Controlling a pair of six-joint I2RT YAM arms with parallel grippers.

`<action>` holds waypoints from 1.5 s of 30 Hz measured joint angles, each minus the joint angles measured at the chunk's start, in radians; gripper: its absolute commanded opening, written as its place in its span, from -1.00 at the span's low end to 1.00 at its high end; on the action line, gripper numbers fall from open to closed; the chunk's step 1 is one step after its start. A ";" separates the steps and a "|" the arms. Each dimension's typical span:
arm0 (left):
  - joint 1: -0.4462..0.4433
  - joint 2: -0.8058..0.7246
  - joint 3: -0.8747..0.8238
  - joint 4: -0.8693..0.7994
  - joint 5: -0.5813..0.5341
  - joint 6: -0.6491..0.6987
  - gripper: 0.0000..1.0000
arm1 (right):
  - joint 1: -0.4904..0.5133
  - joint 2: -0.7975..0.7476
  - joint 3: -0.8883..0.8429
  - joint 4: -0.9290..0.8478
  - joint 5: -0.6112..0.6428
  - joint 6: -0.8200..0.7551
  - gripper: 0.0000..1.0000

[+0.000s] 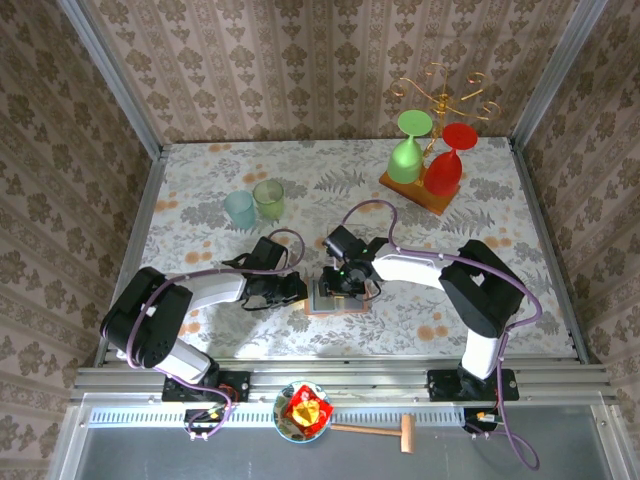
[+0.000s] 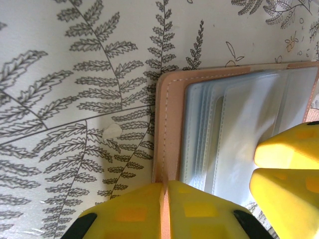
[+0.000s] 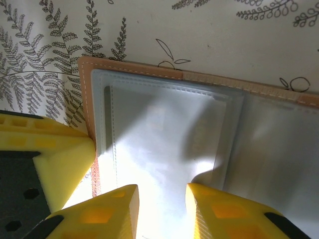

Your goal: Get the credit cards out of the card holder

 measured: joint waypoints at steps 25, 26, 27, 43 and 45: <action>-0.024 -0.115 0.053 -0.048 -0.018 -0.032 -0.58 | -0.064 -0.058 -0.141 0.172 -0.106 0.053 -0.38; -0.028 -0.112 0.053 -0.040 -0.015 -0.039 -0.55 | -0.067 -0.061 -0.150 0.182 -0.110 0.055 -0.38; -0.032 -0.106 0.055 -0.033 -0.012 -0.046 -0.51 | -0.071 -0.064 -0.158 0.190 -0.116 0.056 -0.39; -0.074 -0.016 0.082 0.011 -0.004 -0.069 -0.32 | -0.114 -0.079 -0.241 0.319 -0.193 0.107 -0.40; -0.074 -0.009 0.086 0.011 -0.004 -0.070 -0.33 | -0.118 -0.079 -0.248 0.334 -0.202 0.114 -0.40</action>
